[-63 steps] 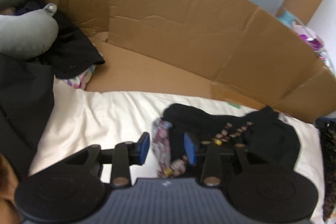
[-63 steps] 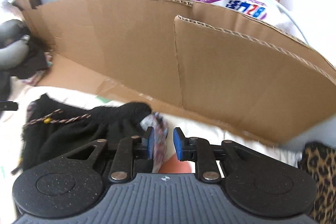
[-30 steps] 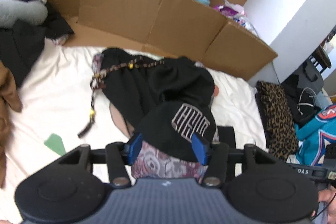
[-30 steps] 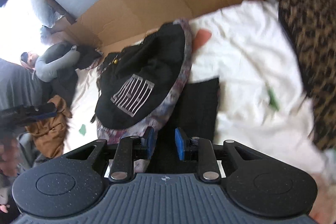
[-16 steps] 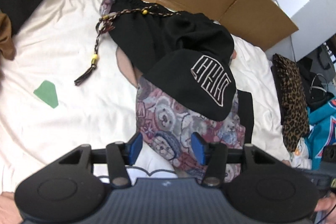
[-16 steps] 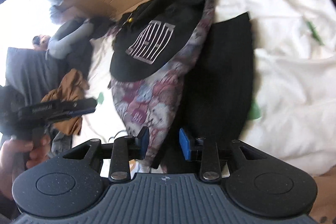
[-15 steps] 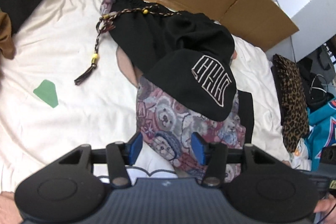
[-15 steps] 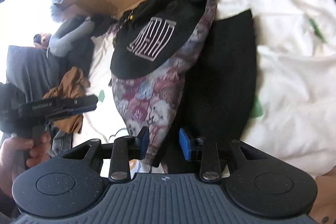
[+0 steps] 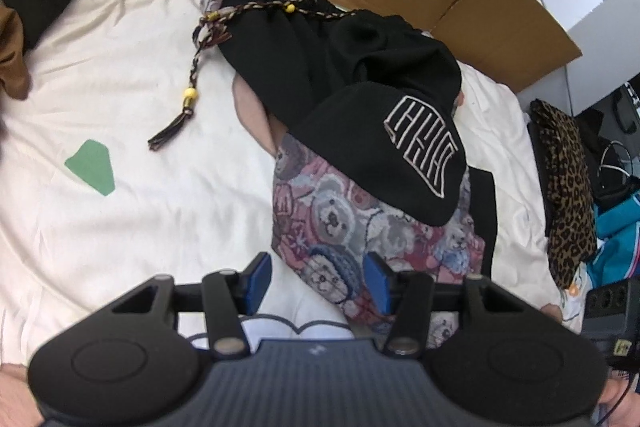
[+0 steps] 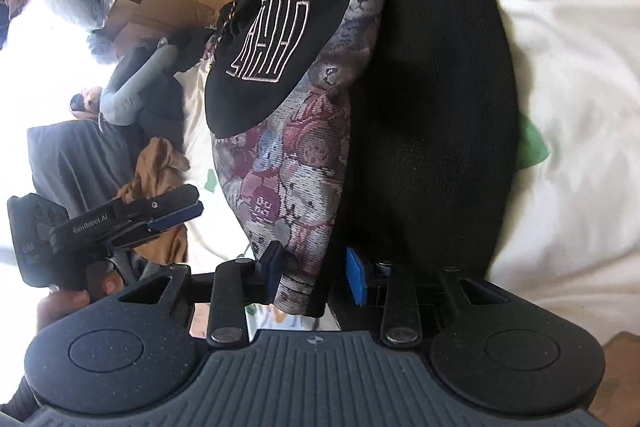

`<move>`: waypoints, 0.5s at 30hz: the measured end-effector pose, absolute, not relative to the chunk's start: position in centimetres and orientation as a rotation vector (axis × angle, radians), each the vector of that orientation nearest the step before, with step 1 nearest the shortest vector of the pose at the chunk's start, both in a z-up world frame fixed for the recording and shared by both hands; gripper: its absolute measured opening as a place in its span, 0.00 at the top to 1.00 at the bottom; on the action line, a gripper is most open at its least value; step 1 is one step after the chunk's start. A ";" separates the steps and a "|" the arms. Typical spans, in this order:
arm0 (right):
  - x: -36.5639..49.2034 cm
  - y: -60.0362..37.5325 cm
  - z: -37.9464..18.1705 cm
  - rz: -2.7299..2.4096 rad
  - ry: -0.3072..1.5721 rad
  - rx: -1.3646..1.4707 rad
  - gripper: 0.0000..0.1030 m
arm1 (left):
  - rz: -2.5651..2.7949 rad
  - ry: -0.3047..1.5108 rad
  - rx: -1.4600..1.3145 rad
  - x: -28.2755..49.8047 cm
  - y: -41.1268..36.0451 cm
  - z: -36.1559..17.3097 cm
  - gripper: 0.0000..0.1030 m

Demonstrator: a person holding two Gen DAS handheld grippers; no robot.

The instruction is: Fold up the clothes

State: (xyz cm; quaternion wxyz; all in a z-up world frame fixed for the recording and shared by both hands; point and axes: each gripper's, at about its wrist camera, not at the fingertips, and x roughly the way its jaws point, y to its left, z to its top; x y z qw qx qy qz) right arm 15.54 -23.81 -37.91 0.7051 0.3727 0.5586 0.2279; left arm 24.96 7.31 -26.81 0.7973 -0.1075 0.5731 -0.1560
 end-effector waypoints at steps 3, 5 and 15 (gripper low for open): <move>15.5 -24.0 -38.7 0.494 1.255 0.909 0.64 | -0.336 1.233 -0.232 25.0 7.4 -26.8 0.48; 15.4 -24.3 -39.6 0.481 1.277 0.979 0.65 | -0.329 1.235 -0.240 25.0 7.7 -26.8 0.48; 15.0 -25.7 -38.7 0.499 1.260 1.040 0.98 | -0.323 1.232 -0.267 24.8 8.3 -26.3 0.48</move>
